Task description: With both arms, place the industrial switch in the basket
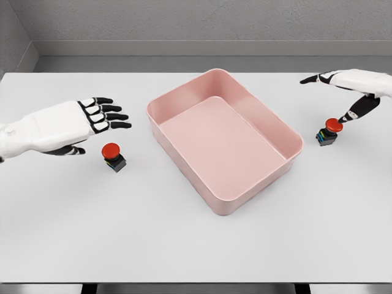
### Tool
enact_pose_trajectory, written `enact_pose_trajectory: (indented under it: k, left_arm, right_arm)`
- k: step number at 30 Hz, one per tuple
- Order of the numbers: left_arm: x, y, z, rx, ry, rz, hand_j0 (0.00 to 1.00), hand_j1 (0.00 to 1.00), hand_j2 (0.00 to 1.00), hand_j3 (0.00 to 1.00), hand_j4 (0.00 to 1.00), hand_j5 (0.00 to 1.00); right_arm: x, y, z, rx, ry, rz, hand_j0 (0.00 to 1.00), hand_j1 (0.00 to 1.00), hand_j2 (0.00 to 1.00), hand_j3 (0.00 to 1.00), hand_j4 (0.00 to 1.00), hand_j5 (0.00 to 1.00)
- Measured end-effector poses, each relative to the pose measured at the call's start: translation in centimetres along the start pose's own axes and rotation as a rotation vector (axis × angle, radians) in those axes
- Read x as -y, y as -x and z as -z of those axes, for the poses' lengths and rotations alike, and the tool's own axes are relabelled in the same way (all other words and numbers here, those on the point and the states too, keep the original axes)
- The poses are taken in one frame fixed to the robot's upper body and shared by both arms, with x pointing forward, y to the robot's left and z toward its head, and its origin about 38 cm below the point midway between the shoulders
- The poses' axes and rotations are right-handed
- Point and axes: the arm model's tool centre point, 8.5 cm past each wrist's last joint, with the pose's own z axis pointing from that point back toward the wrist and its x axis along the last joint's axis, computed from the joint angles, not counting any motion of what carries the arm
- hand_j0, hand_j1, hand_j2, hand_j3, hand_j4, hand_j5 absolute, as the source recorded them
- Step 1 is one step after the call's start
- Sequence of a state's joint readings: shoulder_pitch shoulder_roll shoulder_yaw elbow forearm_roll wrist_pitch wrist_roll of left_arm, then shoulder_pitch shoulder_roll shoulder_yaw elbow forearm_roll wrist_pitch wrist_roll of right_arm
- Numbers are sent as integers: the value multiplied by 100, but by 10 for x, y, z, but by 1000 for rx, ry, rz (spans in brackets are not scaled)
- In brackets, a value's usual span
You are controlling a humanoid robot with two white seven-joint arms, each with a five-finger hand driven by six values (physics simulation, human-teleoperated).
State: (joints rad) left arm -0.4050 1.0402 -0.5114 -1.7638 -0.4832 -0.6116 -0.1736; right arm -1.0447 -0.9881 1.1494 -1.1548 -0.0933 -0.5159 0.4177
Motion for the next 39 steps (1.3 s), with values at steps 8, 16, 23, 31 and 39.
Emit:
enact_pose_trajectory:
  k: [8, 16, 23, 31, 39]
  left_arm:
    - [12, -5, 0, 19, 39, -19, 100, 100, 100, 100, 100, 100]
    - [9, -5, 6, 21, 46, 19, 100, 100, 100, 100, 100, 100]
    - [22, -13, 22, 39, 78, 79, 100, 100, 100, 100, 100, 100]
    - [29, -13, 25, 37, 101, 96, 100, 100, 100, 100, 100, 100]
    - [34, 7, 26, -15, 96, 67, 100, 100, 100, 100, 100, 100]
  right_arm:
    - [0, 5, -10, -17, -2, -7, 100, 100, 100, 100, 100, 100]
    - [-10, 26, -40, -102, 34, -8, 100, 100, 100, 100, 100, 100]
    - [-30, 30, -29, -159, -22, 23, 100, 100, 100, 100, 100, 100]
    - [-45, 16, 3, -118, -78, 35, 100, 100, 100, 100, 100, 100]
    - [-53, 14, 8, -115, -108, 40, 100, 100, 100, 100, 100, 100]
